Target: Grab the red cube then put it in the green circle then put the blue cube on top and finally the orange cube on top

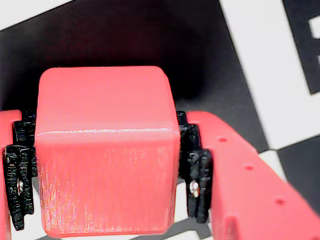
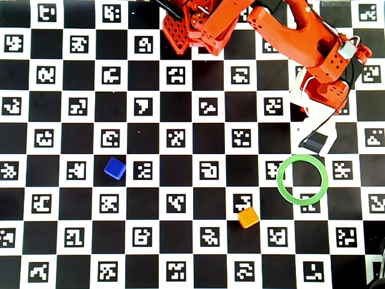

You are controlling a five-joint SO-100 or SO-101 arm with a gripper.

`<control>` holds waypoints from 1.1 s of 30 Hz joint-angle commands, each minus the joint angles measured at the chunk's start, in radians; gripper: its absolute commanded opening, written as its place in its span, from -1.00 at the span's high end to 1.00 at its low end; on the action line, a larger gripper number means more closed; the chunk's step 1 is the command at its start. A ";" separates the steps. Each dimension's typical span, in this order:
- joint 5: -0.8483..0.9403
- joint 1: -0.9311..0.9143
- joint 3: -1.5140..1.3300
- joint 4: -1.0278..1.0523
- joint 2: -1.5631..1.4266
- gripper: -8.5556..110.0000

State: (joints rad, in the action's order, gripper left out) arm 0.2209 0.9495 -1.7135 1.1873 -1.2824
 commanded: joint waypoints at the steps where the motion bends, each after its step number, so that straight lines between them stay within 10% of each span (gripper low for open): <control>1: 0.014 -0.034 0.020 0.071 -0.120 0.69; 13: 0.063 -0.279 0.204 0.347 -0.370 0.75; 33: -0.396 -0.373 0.506 0.466 -0.256 0.81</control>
State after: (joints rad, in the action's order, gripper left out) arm -0.1197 0.5844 -1.3284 1.6460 -1.5217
